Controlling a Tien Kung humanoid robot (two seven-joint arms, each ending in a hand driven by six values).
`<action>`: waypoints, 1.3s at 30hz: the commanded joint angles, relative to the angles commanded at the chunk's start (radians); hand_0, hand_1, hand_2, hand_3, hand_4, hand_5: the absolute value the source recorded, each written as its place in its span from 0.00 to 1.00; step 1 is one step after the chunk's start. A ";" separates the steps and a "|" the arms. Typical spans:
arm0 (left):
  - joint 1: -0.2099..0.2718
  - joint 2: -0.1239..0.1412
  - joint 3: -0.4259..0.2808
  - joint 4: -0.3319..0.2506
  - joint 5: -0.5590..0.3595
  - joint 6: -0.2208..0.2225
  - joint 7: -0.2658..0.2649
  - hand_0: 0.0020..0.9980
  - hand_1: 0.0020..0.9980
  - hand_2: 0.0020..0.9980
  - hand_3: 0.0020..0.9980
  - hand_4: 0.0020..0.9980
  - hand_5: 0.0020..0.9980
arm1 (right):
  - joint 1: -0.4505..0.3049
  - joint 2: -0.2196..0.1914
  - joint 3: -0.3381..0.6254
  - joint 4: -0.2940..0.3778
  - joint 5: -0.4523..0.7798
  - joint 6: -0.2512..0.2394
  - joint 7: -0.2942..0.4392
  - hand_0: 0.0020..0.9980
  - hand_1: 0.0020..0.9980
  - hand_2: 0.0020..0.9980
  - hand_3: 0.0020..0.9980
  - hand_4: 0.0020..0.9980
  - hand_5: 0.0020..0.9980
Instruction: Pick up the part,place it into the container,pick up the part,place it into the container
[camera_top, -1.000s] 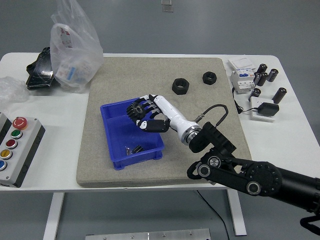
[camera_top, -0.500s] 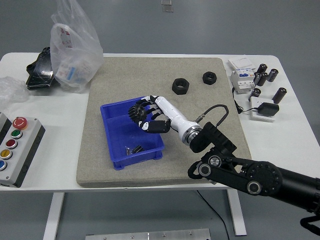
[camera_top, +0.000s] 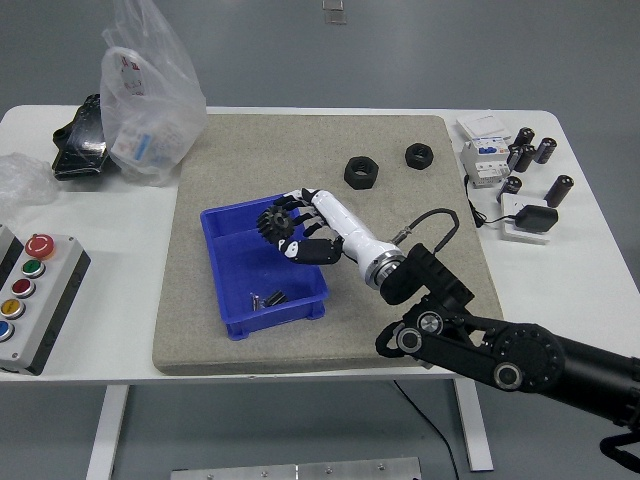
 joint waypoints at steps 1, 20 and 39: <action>0.000 0.000 0.000 0.000 0.000 0.000 0.000 0.63 0.54 0.54 0.62 0.71 0.43 | 0.000 0.000 0.000 0.000 0.000 0.001 -0.001 0.58 0.68 0.77 0.76 0.71 0.17; 0.003 -0.001 -0.002 0.000 0.000 -0.002 -0.002 0.63 0.53 0.54 0.62 0.71 0.43 | -0.088 -0.015 0.153 0.041 -0.126 -0.036 -0.023 0.58 0.68 0.77 0.76 0.75 0.24; 0.007 -0.016 0.025 0.000 0.002 0.001 -0.016 0.63 0.53 0.54 0.62 0.71 0.43 | -0.484 -0.089 0.693 0.013 0.234 -0.143 0.428 0.56 0.67 0.73 0.69 0.73 0.32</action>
